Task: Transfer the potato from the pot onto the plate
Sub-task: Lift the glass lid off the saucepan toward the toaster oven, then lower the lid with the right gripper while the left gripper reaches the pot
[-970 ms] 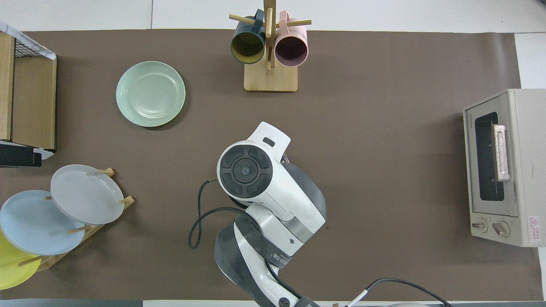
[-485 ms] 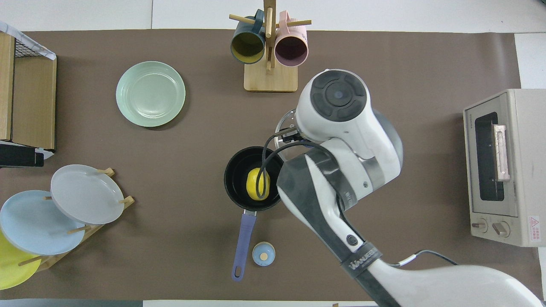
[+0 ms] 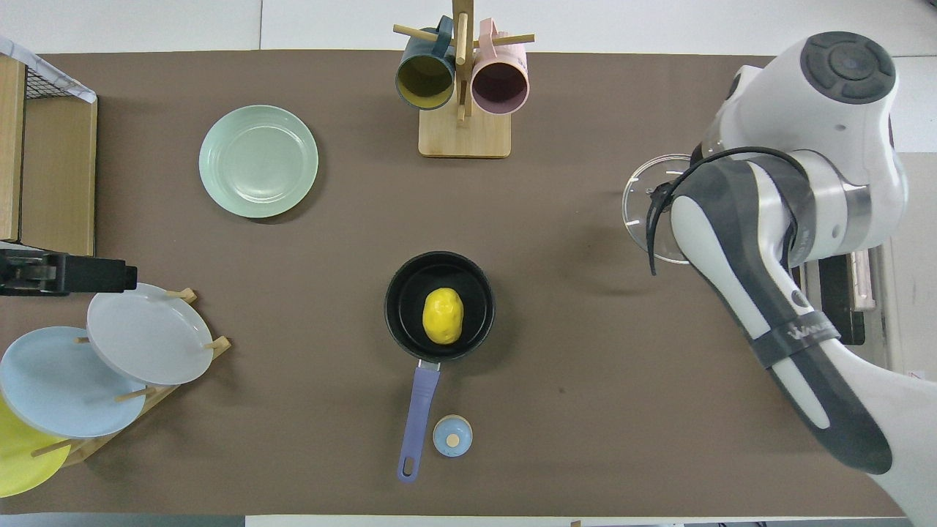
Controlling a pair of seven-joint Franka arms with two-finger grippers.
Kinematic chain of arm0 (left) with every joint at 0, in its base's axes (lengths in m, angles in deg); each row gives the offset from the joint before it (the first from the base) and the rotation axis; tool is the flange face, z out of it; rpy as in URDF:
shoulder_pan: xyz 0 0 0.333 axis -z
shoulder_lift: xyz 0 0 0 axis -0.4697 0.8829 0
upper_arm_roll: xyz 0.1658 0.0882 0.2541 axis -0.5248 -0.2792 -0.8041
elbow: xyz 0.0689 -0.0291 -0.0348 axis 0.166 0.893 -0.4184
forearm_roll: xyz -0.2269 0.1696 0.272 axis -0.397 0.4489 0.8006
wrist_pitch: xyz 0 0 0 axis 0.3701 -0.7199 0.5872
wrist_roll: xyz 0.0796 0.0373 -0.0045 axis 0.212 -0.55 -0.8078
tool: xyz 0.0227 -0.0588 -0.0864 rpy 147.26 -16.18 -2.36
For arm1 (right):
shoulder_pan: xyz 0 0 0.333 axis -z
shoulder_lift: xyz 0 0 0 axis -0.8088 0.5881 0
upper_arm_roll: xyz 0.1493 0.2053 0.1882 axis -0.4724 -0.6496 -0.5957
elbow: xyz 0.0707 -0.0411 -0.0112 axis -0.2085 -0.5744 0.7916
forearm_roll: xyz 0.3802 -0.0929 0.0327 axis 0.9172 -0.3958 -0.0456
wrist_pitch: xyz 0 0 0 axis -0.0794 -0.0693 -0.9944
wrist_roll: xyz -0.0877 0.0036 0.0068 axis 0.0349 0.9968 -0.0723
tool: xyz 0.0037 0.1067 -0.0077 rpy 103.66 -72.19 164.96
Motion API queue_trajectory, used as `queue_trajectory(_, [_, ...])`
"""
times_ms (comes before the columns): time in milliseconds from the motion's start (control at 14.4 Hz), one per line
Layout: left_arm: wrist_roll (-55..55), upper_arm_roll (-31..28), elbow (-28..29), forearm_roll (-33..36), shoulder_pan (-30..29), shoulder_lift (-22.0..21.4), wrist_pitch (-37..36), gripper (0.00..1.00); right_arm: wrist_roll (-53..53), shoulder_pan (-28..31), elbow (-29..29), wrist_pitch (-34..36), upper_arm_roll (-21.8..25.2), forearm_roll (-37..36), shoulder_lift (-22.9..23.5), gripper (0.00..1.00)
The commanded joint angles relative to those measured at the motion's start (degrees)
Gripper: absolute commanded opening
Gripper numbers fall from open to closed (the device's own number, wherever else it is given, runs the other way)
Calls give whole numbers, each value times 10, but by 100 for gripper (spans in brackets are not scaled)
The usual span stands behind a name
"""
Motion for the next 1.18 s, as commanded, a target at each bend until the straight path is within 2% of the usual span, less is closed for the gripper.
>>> queue_trajectory(0, [-64,-4,34,-5,56,-20,34,100,-84,54,-128,-111,-10,5,-50,45])
queue_trajectory(139, [-135,-4,46,-6,104,-11,83,100,-102,65,-203,-197,-10,5,-69,45])
queue_trajectory(208, [-170,-4,50,-7,122,-2,105,100,-102,66,-217,-207,-10,5,-72,45])
queue_trajectory(416, [-253,-4,53,-9,182,34,143,100,-102,84,-238,-219,-10,5,-75,46])
queue_trajectory(554, [-292,-5,80,-8,217,57,187,100,-102,86,-255,-228,-10,5,-78,46])
queue_trajectory(831, [-347,-5,131,-8,244,97,266,100,-110,86,-277,-287,-9,5,-81,47])
queue_trajectory(970, [-347,-6,132,0,262,132,272,100,-106,86,-276,-292,-10,5,-70,47])
queue_trajectory(1108, [-364,-6,144,0,271,153,312,100,-106,87,-274,-291,-10,5,-64,47])
